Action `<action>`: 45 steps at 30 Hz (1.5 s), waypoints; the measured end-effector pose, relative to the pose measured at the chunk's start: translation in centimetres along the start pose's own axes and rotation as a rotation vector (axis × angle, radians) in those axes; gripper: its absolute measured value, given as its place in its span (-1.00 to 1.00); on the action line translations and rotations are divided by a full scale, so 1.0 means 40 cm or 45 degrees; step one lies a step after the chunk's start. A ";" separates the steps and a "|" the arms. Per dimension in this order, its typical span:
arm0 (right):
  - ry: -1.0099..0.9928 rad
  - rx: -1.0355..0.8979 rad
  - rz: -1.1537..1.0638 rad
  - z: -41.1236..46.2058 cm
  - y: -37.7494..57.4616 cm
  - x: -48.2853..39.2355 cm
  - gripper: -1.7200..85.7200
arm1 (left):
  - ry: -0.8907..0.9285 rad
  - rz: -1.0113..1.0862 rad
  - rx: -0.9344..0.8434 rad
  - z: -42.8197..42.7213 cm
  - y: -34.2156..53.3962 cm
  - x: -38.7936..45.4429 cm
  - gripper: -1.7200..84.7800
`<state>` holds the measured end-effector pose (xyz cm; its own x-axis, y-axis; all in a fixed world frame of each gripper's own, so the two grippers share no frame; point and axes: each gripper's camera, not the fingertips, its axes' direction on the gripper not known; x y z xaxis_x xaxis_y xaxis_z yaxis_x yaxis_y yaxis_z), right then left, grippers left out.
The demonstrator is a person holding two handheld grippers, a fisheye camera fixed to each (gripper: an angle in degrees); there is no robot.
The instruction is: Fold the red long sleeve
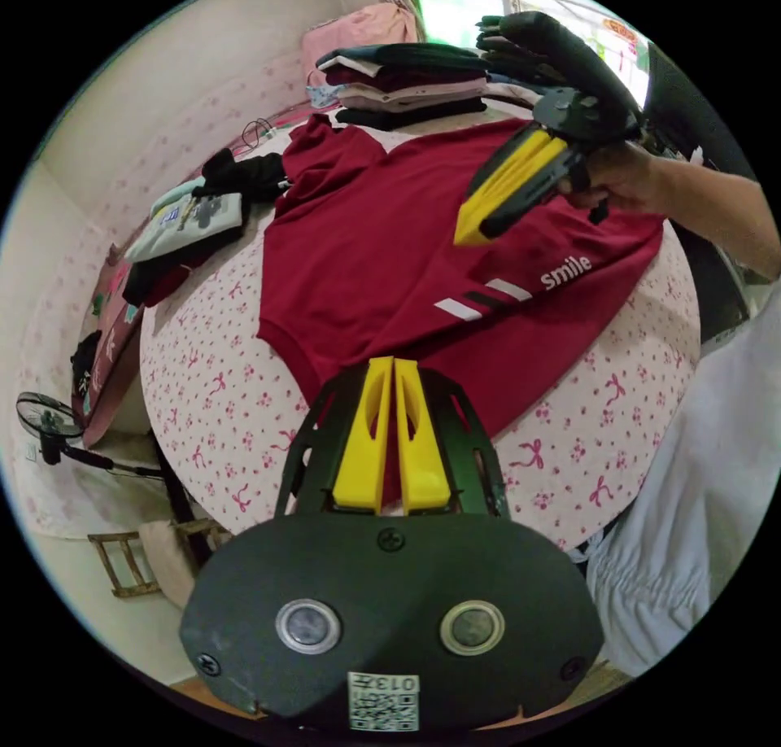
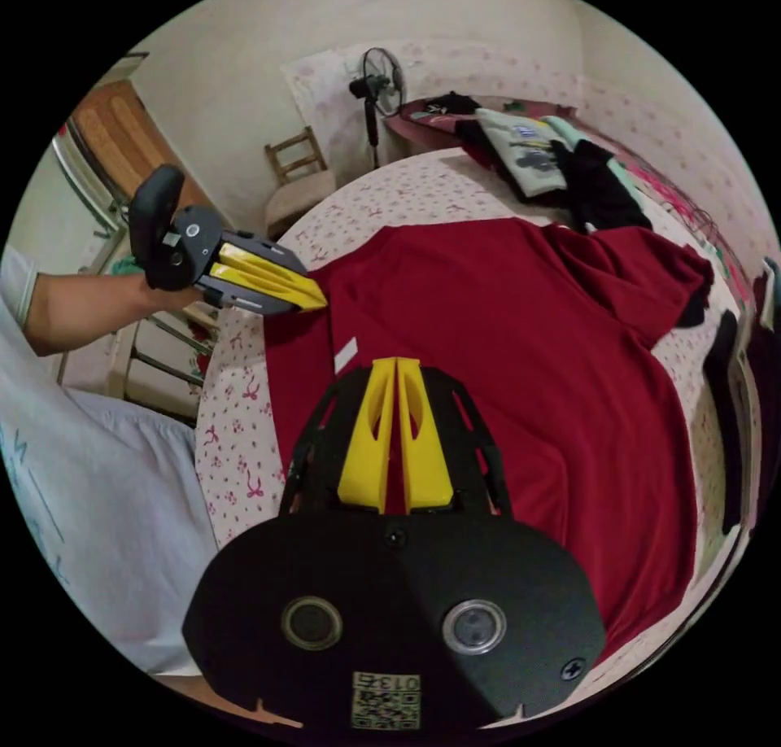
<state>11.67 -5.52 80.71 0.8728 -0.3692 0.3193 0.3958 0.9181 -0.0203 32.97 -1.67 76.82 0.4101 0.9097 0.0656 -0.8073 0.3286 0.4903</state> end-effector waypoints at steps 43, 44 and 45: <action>0.720 0.068 1.233 -0.288 0.938 -0.165 -0.85 | -0.147 -0.192 -0.078 0.220 -0.132 0.189 -0.97; 0.688 0.072 1.226 -0.276 0.954 -0.168 -0.84 | -0.151 -0.182 -0.079 0.220 -0.132 0.192 -0.97; 0.680 0.099 1.227 -0.279 0.961 -0.172 -0.83 | -0.154 -0.177 -0.090 0.218 -0.131 0.196 -0.97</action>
<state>24.05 30.72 67.16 0.8245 0.5082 -0.2490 -0.5191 0.8543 0.0247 44.13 1.52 82.36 0.5641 0.8187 0.1074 -0.7654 0.4697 0.4400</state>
